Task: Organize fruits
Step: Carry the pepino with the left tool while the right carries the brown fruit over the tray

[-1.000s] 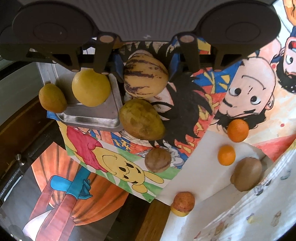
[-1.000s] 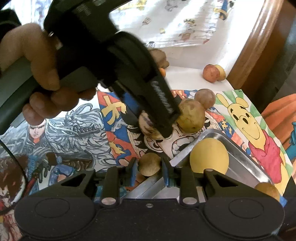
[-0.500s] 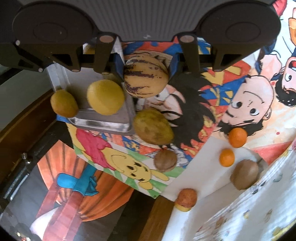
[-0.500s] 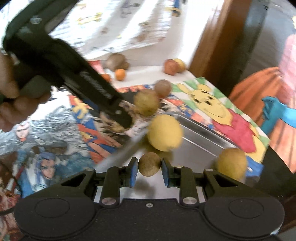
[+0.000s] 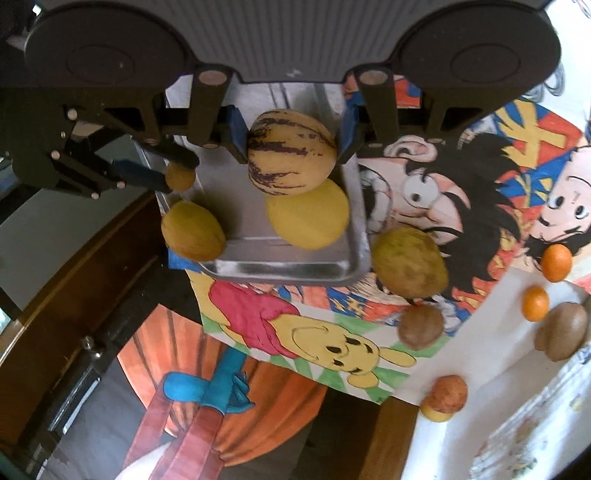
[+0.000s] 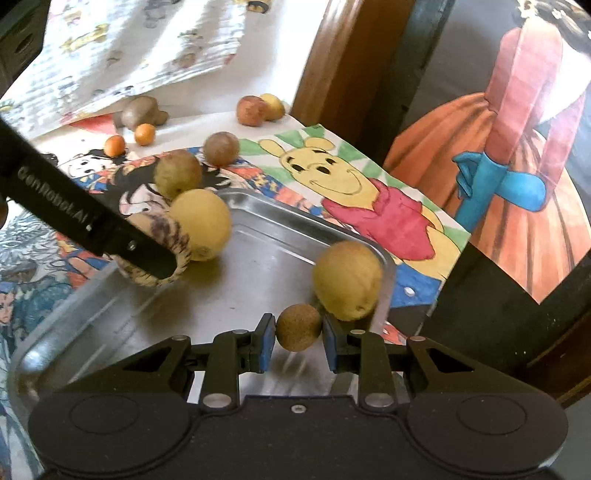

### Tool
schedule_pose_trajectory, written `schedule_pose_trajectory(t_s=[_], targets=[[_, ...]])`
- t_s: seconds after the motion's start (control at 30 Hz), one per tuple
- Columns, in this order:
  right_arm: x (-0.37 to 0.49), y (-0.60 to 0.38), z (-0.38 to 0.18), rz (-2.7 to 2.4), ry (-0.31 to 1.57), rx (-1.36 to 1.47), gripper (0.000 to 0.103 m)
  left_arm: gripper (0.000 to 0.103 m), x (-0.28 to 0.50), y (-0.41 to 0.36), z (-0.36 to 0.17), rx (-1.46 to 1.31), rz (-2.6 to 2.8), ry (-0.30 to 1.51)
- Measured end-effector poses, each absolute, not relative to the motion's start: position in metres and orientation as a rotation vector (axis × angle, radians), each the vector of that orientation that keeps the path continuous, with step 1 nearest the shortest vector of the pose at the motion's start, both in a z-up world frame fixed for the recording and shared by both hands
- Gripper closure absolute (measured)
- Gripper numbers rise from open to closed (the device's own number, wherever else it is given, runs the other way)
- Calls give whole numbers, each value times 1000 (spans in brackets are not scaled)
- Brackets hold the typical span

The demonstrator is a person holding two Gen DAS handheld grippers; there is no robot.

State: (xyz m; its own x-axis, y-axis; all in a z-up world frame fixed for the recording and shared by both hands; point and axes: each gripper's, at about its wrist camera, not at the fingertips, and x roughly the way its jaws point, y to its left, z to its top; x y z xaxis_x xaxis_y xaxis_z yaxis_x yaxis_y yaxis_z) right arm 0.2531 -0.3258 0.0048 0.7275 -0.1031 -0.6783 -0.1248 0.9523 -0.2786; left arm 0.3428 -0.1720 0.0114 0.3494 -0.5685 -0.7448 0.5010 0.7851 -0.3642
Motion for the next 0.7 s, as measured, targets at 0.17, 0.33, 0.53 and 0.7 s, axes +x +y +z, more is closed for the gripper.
schedule_pose_trajectory(t_s=[0.17, 0.33, 0.53, 0.7], targets=[[257, -337, 0, 12, 765, -309, 74, 49, 341, -184, 5, -67, -687, 1018], [257, -342, -3, 9, 769, -302, 73, 49, 340, -193, 1, -49, -678, 1030], [259, -348, -6, 12, 772, -296, 73, 49, 339, -197, -2, -53, -659, 1038], [260, -347, -7, 13, 772, -297, 73, 49, 339, -199, -3, -56, -653, 1036]])
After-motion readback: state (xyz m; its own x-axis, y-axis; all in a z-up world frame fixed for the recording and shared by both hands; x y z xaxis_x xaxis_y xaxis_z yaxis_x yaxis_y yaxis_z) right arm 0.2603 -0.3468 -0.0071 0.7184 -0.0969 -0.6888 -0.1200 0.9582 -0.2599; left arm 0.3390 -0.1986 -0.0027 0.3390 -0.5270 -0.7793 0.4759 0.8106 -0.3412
